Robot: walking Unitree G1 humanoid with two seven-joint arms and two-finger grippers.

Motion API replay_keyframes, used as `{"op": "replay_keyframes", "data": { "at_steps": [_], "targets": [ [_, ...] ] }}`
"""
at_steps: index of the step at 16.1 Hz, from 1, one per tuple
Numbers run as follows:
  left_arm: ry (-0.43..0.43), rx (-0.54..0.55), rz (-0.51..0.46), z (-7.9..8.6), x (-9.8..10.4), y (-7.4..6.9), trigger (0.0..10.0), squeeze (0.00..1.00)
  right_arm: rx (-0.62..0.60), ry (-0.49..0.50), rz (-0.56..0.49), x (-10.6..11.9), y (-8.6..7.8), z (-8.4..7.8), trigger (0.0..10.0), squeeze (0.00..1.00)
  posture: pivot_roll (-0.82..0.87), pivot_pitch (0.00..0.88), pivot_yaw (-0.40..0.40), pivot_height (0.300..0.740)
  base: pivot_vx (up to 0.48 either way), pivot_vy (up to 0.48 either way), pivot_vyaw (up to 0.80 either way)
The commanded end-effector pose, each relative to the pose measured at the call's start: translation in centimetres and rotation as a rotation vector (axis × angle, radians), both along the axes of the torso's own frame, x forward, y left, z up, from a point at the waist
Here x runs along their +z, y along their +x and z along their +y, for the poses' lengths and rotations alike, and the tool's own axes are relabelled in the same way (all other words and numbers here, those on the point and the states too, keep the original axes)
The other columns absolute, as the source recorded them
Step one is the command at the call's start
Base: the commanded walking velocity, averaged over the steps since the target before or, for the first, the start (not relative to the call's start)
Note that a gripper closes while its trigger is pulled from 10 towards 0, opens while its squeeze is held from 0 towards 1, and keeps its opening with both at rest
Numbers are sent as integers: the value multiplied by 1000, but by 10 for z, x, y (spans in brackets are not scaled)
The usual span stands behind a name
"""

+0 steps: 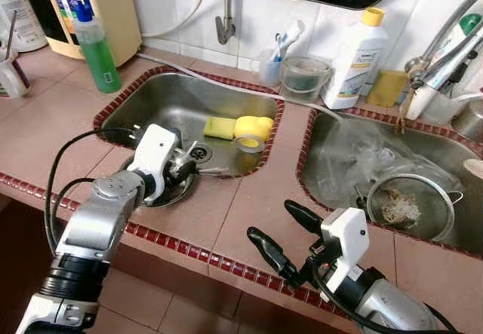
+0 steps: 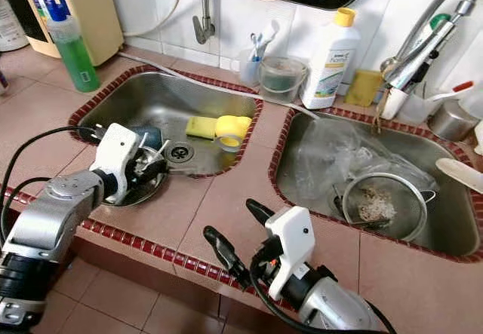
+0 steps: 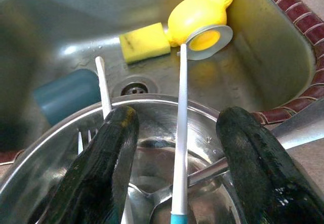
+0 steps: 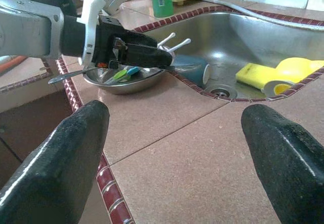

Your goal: Kitchen organization

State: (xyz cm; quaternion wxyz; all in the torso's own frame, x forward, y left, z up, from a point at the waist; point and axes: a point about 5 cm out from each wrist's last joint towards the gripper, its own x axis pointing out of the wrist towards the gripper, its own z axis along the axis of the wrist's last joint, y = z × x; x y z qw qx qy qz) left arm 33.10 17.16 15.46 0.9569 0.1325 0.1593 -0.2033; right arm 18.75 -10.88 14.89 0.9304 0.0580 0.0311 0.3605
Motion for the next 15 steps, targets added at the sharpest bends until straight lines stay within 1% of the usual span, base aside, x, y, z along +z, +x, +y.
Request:
{"op": "replay_keyframes", "data": {
  "at_steps": [1,3,7,8,10,11,13,15],
  "targets": [
    [8,-1,6,3,-1,0,10000,0,12,-2,-17,5,-2,2,10000,0,-131,84,-27,740,0,0,0],
    [-19,8,-9,4,3,0,10000,0,11,-1,-14,5,-2,1,10000,0,-131,87,-26,740,0,0,0],
    [-34,-3,-19,4,8,-1,10000,0,9,-4,-16,5,-3,1,10000,0,-132,90,-27,740,0,0,0],
    [-25,-3,-22,6,8,0,10000,0,10,-5,-16,5,-3,1,10000,0,-132,91,-26,740,0,0,0],
    [18,-10,-29,9,8,0,10000,0,10,-5,-17,5,-2,2,10000,0,-132,93,-27,740,0,0,0],
    [22,-10,-28,10,7,0,10000,0,10,-5,-17,5,-2,1,10000,0,-132,94,-27,740,0,0,0],
    [64,-31,-34,11,7,-1,10000,0,9,-6,-19,5,-2,1,10000,0,-134,95,-28,740,0,0,0],
    [75,-33,-35,14,7,-1,10000,0,9,-6,-19,5,-2,1,10000,0,-133,95,-28,740,0,0,0]
  ]
}}
